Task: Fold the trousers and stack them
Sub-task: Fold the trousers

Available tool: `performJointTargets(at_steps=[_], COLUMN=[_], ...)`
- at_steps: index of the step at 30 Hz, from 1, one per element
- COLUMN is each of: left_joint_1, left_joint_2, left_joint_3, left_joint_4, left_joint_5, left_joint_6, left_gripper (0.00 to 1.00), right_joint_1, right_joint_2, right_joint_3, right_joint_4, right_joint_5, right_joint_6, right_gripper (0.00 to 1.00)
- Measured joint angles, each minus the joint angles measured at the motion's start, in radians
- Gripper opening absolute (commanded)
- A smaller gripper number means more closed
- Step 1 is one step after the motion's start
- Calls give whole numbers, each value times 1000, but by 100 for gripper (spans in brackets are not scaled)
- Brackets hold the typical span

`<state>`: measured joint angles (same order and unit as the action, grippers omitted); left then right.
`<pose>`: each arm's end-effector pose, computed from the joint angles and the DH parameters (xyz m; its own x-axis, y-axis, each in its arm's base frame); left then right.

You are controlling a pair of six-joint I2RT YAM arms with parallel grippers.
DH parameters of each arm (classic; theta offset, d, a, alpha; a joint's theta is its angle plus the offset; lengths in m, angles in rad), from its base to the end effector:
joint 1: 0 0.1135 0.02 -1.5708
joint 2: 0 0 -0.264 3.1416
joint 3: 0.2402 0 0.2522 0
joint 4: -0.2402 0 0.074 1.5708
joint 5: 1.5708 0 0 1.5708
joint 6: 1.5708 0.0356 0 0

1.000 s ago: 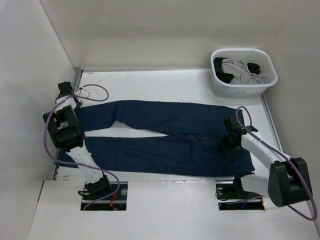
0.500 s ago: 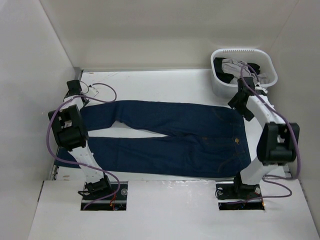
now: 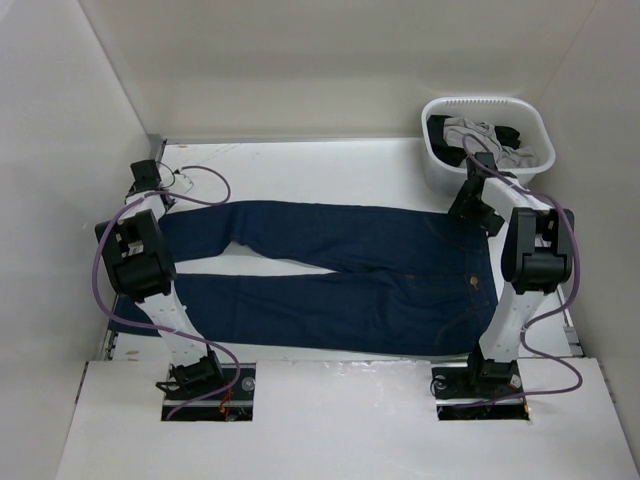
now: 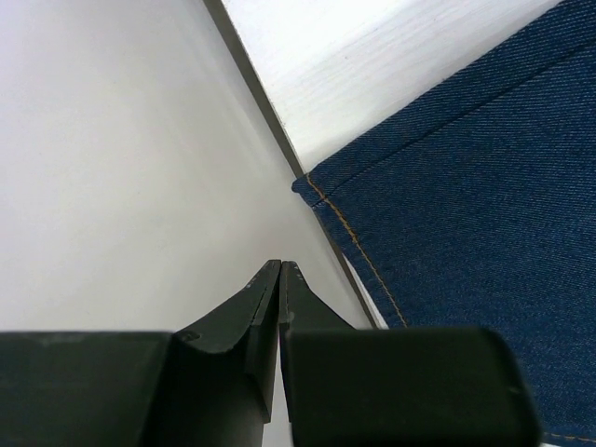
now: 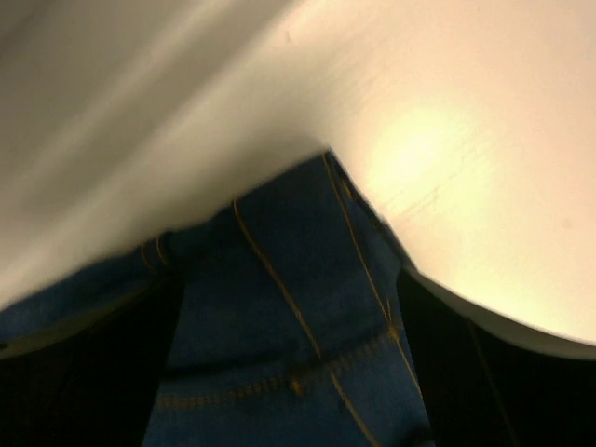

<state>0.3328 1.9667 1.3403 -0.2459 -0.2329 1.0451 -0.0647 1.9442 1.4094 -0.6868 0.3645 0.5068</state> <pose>0.3993 0.1467 0.1789 -0.7595 0.6280 -0.1698 0.3962 0.6535 0.6449 0.3927 -0.0382 0.1853 -0.7314 0.5018 -0.4617 0.6144 0.7788 -0.1268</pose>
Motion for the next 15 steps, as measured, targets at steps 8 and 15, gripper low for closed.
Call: performJointTargets(at_steps=[8, 15], left_joint_1=[1, 1], left_joint_2=[-2, -10], left_joint_3=[0, 1], left_joint_4=[20, 26], left_joint_5=[-3, -3], left_joint_6=[0, 2], left_gripper=[3, 3], right_joint_1=[-3, -20], right_joint_2=[24, -2], right_joint_3=[13, -43], right_joint_4=[20, 97], right_joint_5=[-6, -47], right_joint_6=[19, 15], right_gripper=[22, 0])
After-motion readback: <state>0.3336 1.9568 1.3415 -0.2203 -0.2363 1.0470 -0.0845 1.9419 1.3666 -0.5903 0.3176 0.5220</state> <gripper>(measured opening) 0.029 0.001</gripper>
